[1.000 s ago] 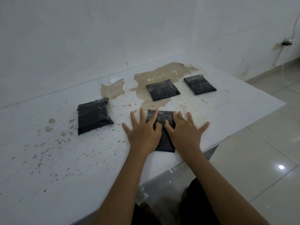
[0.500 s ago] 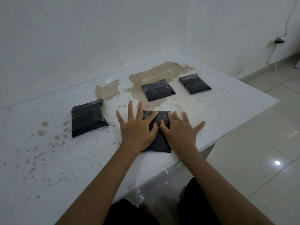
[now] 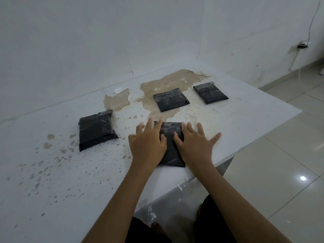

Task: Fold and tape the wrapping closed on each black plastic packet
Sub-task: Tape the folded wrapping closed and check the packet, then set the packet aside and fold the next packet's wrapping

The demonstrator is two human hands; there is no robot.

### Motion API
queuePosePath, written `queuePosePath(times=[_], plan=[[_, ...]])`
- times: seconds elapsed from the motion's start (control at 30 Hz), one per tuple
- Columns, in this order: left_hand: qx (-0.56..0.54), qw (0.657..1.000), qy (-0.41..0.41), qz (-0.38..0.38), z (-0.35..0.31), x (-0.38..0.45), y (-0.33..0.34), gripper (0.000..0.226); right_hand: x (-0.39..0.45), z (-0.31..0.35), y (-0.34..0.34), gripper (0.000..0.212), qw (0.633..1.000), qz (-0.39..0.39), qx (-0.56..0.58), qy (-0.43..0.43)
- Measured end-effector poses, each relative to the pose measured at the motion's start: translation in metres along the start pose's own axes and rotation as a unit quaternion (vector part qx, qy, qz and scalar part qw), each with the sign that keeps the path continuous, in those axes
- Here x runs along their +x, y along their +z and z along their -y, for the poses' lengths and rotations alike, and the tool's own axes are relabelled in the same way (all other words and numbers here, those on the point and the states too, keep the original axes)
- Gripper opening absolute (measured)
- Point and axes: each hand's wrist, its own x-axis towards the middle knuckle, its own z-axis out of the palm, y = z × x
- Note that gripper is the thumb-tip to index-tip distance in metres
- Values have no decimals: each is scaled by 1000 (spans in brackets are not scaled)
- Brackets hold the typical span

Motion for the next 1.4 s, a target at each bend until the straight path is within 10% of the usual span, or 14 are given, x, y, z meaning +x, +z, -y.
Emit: queuePosePath(times=[0.27,0.47,0.6,1.1,1.4], plan=[[-243,956,-164,9,6,-4,8,43,-2,2,-5,53,998,-16,63,14],[-509,811,-278,-76,52,13,-12,45,10,-1,3,44,985,-8,136,-104],[-533,773,-316,-138,71,50,-17,49,15,3,11,52,981,35,32,-189],[-338,894,-289,-58,58,114,1,55,28,0,15,48,979,13,94,-182],[-149,951,-147,-228,112,17,-21,23,18,31,11,48,974,22,70,-214]])
